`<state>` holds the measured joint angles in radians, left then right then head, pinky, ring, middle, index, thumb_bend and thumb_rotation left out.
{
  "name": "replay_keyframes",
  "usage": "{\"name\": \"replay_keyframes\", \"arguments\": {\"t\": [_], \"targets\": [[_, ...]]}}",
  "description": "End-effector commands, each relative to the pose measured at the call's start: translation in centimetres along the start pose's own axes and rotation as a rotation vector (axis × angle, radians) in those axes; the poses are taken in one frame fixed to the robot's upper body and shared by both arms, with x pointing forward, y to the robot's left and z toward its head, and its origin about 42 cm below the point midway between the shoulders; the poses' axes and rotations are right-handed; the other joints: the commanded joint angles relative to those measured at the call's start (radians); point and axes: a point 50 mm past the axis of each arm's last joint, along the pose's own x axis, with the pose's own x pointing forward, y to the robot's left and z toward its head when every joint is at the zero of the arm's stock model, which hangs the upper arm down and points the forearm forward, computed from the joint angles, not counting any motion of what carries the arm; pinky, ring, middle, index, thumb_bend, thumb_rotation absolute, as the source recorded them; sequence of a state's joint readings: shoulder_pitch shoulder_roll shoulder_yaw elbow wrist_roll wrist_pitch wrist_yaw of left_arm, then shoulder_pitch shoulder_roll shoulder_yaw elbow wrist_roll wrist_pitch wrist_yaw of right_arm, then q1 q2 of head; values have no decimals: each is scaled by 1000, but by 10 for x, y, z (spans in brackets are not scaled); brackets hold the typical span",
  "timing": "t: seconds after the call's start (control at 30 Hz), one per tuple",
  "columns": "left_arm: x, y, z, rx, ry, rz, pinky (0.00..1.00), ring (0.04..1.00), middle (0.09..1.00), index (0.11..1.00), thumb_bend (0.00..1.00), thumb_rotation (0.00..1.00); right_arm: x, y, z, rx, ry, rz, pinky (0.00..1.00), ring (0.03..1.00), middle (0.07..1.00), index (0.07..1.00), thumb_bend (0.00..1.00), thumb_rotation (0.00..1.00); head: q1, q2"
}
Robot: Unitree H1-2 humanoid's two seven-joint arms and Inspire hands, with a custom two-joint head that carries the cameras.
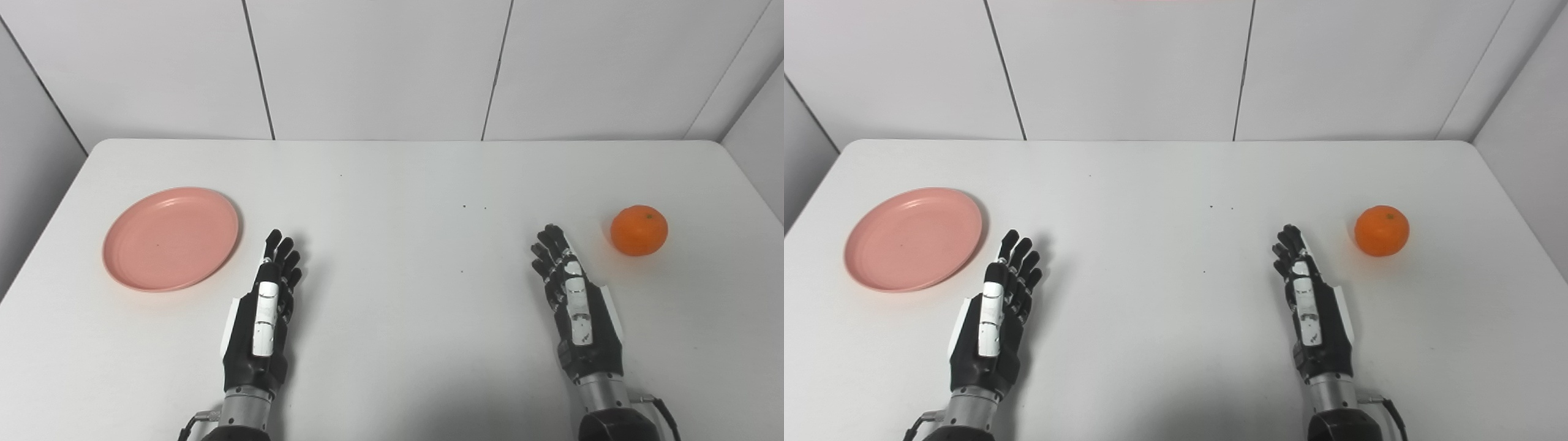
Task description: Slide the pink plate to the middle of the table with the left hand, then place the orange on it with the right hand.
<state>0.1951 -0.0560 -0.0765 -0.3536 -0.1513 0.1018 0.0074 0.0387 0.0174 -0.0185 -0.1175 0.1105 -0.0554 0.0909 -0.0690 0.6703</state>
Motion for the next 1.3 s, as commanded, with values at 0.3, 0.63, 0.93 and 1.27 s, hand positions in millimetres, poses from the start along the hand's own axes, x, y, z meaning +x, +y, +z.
{"name": "replay_keyframes", "arguments": {"t": [0.3,0.63,0.93,1.27], "targets": [[-46,21,-14,40,102,45,1000,990,995,1000,735,913,-1,5,-9,13,-3,-30,947,928,928,915,839,954,-6,10],[-42,20,-14,48,63,69,1000,975,977,995,718,893,-13,4,-12,52,38,-58,946,930,934,930,838,964,-11,16],[-39,21,-16,54,57,75,1000,964,964,982,760,870,-22,9,-14,54,48,-52,969,939,936,932,816,976,-15,18],[-39,20,-14,45,57,77,997,961,961,981,757,862,-24,9,-13,51,57,-50,967,938,936,932,819,976,-11,23]]}}
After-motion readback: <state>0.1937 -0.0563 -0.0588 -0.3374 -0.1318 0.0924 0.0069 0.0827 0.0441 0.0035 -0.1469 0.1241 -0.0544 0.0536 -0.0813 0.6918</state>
